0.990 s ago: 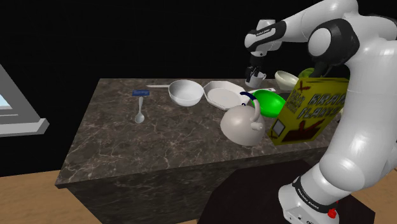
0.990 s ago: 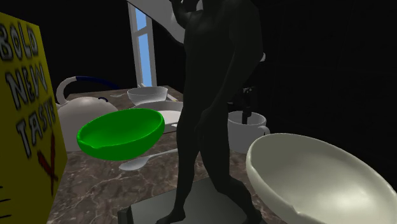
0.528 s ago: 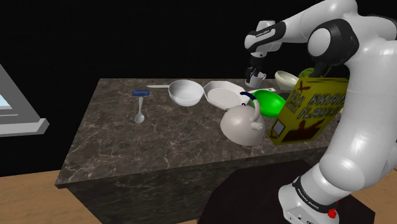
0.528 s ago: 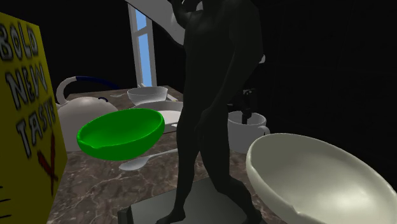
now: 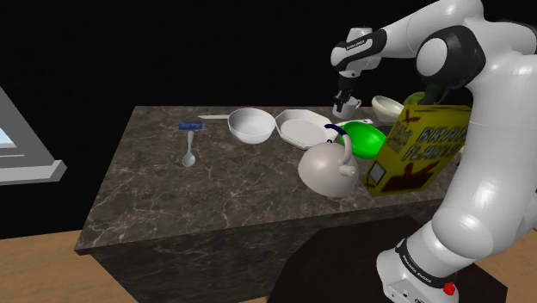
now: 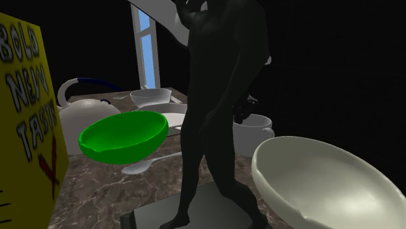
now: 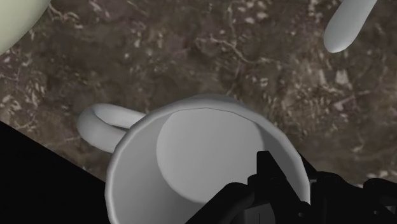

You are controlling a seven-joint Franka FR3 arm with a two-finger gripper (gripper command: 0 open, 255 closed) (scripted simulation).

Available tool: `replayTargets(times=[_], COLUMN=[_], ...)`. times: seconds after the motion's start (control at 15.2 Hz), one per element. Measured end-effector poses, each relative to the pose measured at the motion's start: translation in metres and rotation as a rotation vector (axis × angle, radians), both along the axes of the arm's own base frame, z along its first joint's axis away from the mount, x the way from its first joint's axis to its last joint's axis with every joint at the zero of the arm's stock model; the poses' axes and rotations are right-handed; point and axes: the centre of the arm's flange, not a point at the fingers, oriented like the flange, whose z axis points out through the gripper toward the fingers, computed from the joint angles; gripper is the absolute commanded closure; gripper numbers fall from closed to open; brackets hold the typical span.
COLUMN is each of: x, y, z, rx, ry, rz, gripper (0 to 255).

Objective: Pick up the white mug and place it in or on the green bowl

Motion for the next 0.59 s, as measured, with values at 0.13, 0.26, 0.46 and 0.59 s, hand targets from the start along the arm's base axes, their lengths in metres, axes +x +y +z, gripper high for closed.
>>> replayTargets(times=[0.13, 0.26, 0.46, 0.59], x=[0.0, 0.0, 0.0, 0.0], y=[0.0, 0.0, 0.0, 0.0], z=[0.0, 0.006, 0.02, 0.03], rx=[0.0, 0.0, 0.0, 0.0], ry=[0.0, 0.0, 0.0, 0.0], rz=[0.0, 0.0, 0.0, 0.0], gripper=[255, 255, 255, 255])
